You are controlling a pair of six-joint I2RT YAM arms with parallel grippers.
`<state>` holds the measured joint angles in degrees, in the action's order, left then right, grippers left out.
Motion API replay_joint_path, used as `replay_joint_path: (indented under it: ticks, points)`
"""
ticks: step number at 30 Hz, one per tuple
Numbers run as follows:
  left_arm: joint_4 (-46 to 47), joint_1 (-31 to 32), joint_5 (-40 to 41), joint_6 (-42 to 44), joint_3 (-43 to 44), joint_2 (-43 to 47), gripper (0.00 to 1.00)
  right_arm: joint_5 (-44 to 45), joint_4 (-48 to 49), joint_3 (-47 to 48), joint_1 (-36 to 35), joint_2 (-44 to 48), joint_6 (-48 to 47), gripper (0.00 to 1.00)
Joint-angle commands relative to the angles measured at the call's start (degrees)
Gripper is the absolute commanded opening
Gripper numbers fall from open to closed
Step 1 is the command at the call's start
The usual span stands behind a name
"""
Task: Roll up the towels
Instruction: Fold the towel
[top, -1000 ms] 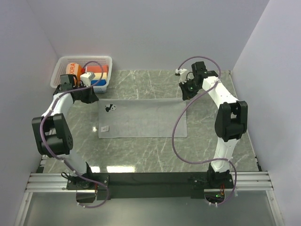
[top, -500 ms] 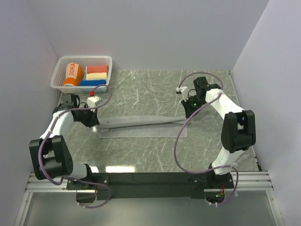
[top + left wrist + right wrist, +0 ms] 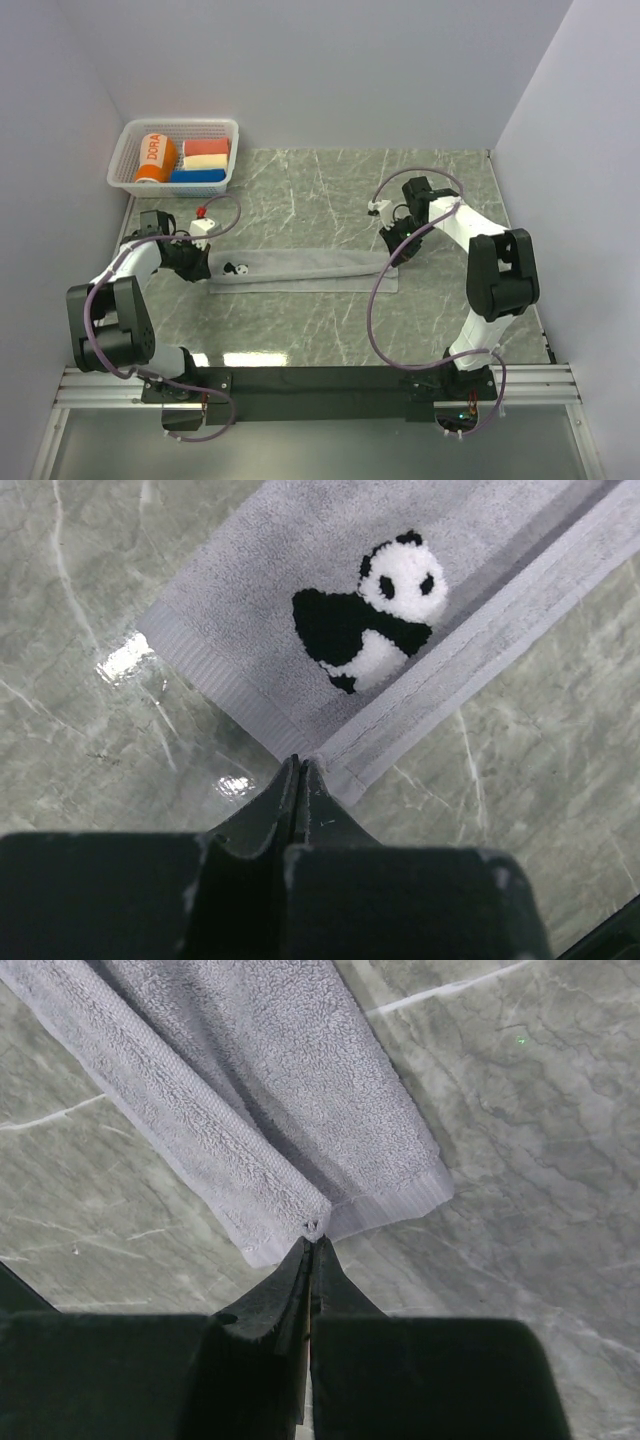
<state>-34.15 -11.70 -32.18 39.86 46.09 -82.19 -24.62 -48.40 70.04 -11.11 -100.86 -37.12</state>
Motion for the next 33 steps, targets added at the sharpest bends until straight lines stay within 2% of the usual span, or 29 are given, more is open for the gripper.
replay_joint_path:
  ticks: [1,8,18,23,28,33]
  points:
    - [1.81,-0.42,0.81,0.84,0.94,-0.69,0.01,0.98,0.68,-0.17,-0.49,-0.22,-0.23,0.00]
    - [1.11,-0.42,-0.68,-0.92,4.53,-0.34,0.01,1.33,-0.73,2.99,-0.58,0.93,0.30,0.00]
    - [1.90,-0.51,-2.88,-8.03,20.78,-6.91,0.01,4.76,-3.71,21.69,-0.05,-4.16,-1.02,0.00]
    - [5.32,-0.51,-2.18,-10.67,24.05,-9.56,0.01,6.69,-2.66,25.75,-0.05,-5.49,-3.83,0.00]
    - [4.89,-0.60,-2.44,-9.01,23.35,-8.69,0.00,5.73,-1.70,24.36,-0.22,-3.56,-5.67,0.00]
    - [2.43,-1.04,-2.36,-3.56,18.79,-5.80,0.00,4.67,-1.34,16.98,-0.22,-1.28,-7.44,0.00]
